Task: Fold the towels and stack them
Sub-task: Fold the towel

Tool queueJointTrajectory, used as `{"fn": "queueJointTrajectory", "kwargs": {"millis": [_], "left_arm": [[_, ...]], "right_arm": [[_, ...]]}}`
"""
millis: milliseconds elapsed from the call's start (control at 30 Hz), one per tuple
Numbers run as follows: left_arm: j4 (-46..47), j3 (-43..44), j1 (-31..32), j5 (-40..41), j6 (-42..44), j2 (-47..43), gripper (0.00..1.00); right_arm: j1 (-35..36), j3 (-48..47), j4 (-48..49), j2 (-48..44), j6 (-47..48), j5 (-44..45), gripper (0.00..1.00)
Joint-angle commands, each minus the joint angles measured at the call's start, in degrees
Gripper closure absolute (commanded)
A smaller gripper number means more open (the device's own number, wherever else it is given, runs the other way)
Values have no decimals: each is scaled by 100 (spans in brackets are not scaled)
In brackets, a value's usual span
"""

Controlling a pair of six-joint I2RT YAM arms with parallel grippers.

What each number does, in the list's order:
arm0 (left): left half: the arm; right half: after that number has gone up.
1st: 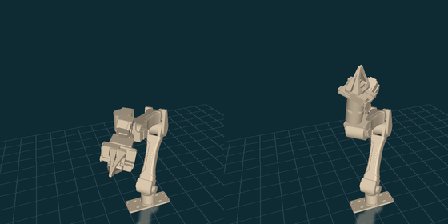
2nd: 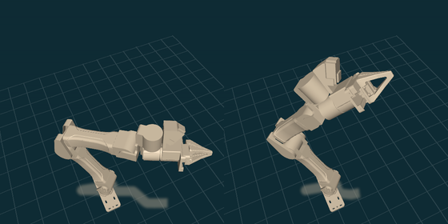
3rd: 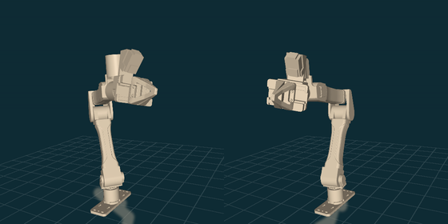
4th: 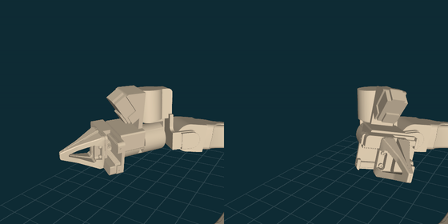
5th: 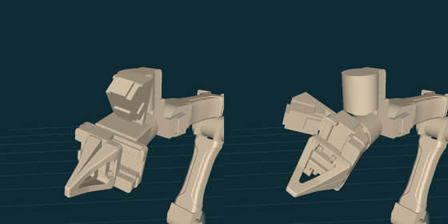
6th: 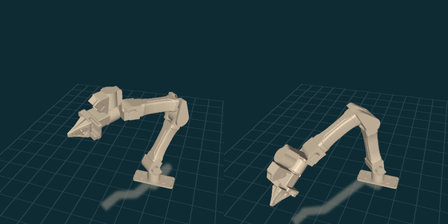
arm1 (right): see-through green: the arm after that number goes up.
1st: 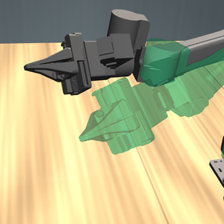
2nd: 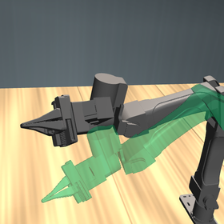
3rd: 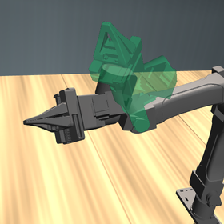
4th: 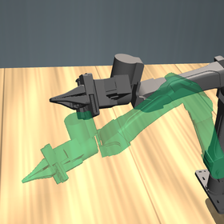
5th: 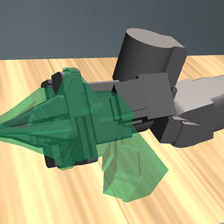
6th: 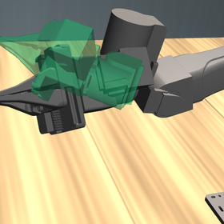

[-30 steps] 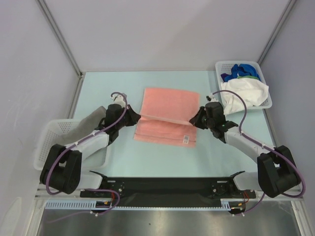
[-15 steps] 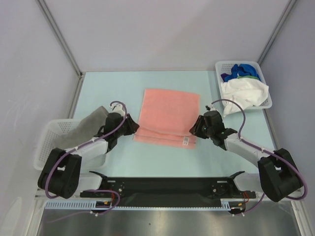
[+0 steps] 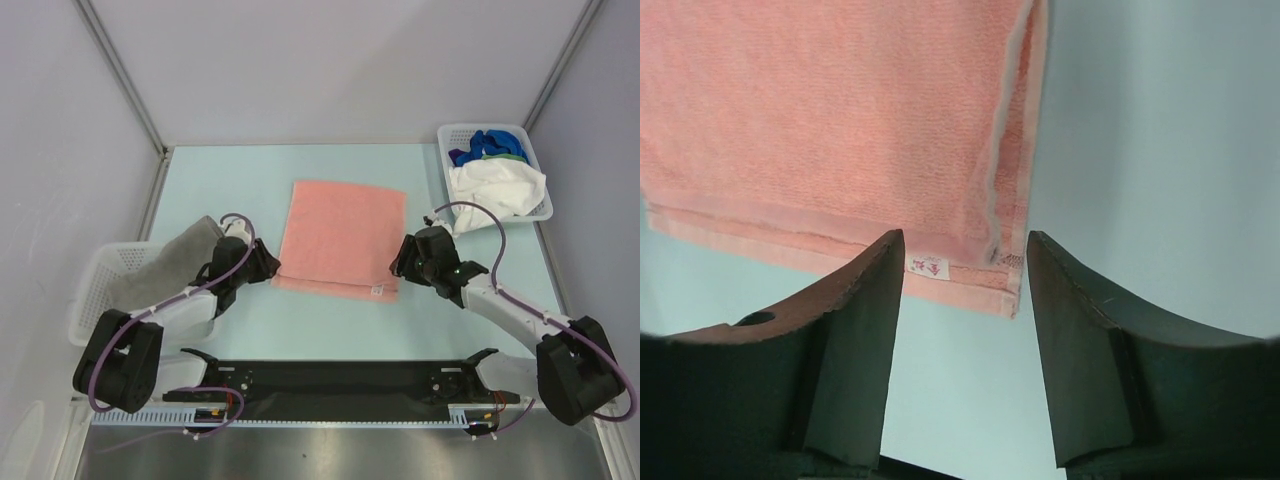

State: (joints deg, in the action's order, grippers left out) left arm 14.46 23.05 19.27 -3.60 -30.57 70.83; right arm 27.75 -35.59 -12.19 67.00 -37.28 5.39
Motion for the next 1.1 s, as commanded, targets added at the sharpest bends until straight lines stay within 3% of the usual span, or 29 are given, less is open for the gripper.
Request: {"fn": "queueJointTrajectory", "kwargs": {"millis": [0,367,800,1067], "left_arm": [[-119,95,33,70,-81,-34,57],[31,156,33,-194,-169,370,58],[312,297,139,-282,-222,889,60],[260,402,156,-256,-204,889,66]], "right_arm": [[11,-159,-109,304,45,279,44],[11,131,313,621,-96,235,56],[11,211,480,709,-87,120,79],[3,176,454,691,-52,85,85]]}}
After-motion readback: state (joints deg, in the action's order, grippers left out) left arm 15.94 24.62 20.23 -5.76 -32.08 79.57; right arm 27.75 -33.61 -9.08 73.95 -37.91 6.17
